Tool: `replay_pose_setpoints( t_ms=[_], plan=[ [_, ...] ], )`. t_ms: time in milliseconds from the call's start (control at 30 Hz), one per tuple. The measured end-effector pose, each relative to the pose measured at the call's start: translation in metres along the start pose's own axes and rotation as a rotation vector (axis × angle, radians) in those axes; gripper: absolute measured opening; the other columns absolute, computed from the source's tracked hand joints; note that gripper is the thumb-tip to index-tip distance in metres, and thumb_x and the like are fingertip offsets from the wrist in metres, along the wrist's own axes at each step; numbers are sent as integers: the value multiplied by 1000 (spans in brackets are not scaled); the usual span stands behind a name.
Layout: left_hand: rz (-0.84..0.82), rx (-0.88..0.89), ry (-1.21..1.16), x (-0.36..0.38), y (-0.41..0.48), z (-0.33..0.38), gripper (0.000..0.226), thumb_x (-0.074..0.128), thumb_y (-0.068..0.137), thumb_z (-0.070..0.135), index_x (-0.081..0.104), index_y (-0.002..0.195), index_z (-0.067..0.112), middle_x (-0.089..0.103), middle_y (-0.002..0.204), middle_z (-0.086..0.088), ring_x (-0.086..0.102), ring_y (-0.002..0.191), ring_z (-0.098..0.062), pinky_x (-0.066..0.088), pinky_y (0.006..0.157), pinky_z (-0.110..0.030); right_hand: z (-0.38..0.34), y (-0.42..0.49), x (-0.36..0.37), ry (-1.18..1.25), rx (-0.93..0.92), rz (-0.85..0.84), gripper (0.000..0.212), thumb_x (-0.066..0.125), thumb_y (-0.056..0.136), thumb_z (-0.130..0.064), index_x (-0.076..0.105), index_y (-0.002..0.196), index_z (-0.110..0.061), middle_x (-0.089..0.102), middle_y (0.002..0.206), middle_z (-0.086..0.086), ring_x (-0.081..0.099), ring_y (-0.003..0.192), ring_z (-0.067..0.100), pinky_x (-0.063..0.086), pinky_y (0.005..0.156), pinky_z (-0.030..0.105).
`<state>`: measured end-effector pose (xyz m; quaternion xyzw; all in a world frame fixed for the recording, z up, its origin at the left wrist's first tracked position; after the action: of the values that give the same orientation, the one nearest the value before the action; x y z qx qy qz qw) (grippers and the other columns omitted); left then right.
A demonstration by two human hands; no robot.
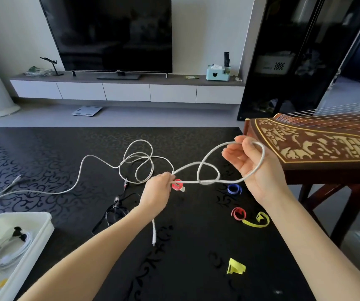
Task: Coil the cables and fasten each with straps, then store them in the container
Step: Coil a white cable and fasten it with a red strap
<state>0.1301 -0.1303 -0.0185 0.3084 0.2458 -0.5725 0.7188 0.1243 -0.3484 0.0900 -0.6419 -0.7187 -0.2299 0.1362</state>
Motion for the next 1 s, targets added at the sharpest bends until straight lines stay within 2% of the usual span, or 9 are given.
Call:
replay_pose_setpoints(
  t_ms=[133, 233, 367, 500, 600, 667, 800, 900, 1000],
  plan=[
    [130, 6, 4, -16, 0, 1, 21, 43, 96, 6, 54, 78, 5, 61, 76, -10, 59, 75, -28, 46, 71, -38, 5, -1, -1, -97, -19, -6, 24, 43, 98, -10, 64, 89, -5, 70, 76, 8, 70, 80, 22, 56, 76, 32],
    [-44, 14, 185, -27, 10, 15, 23, 42, 98, 14, 60, 90, 1, 66, 93, -16, 61, 90, -34, 43, 73, -37, 1, 0, 1, -181, -66, -16, 23, 44, 97, -12, 65, 90, -6, 71, 77, 8, 70, 81, 24, 56, 78, 33],
    [-177, 0, 365, -42, 16, 36, 25, 42, 98, 17, 61, 110, 6, 61, 92, -12, 59, 87, -30, 37, 64, -28, -8, -1, 2, -271, -121, -30, 19, 49, 94, -16, 66, 91, -6, 71, 79, 7, 70, 84, 26, 56, 82, 38],
    [-163, 122, 523, -48, 14, 49, 33, 49, 92, 6, 54, 124, 13, 65, 93, -6, 60, 86, -25, 43, 68, -32, -8, -5, 7, -329, -155, -37, 21, 48, 97, -11, 67, 89, -6, 70, 78, 10, 71, 81, 27, 56, 82, 41],
    [-172, 109, 402, -53, 12, 46, 27, 50, 92, 2, 57, 117, 10, 67, 100, -9, 61, 89, -26, 45, 68, -32, -5, -11, 7, -388, -144, -48, 17, 51, 97, -12, 67, 95, -9, 69, 81, 11, 71, 82, 28, 57, 81, 41],
    [-124, 86, 296, -58, 12, 46, 16, 47, 95, 3, 60, 103, 5, 67, 97, -10, 64, 88, -29, 43, 63, -30, 7, -14, 2, -413, -65, -38, 15, 55, 94, -16, 62, 108, -15, 69, 86, 11, 70, 85, 25, 58, 77, 38],
    [-35, -8, 150, -67, 13, 50, 25, 44, 99, 15, 56, 78, 7, 50, 64, 4, 53, 62, -17, 35, 50, -15, 53, -16, -17, -418, 271, -22, 52, 66, 79, -45, 58, 119, -12, 70, 102, 9, 67, 93, 20, 55, 80, 35],
    [13, -64, 87, -70, 17, 46, 29, 42, 100, 19, 57, 78, 6, 48, 61, 2, 47, 54, -15, 36, 52, -25, 84, -21, -37, -365, 414, -182, 42, 74, 77, -26, 65, 116, -13, 67, 116, 3, 60, 111, 14, 46, 98, 35],
    [30, -103, 118, -72, 20, 46, 31, 40, 101, 22, 54, 78, 7, 48, 62, 1, 46, 53, -12, 34, 48, -22, 107, -24, -47, -307, 493, -160, 34, 65, 85, -9, 61, 118, -17, 63, 123, 6, 60, 111, 13, 45, 97, 31]
  ],
)
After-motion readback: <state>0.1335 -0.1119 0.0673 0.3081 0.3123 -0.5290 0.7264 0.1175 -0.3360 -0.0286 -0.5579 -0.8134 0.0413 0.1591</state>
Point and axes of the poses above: each hand's wrist, its own y-axis towards the middle knuckle, its own x-axis out of the palm, z = x × y, the point moved 1 cm from there along y, towards the middle knuckle
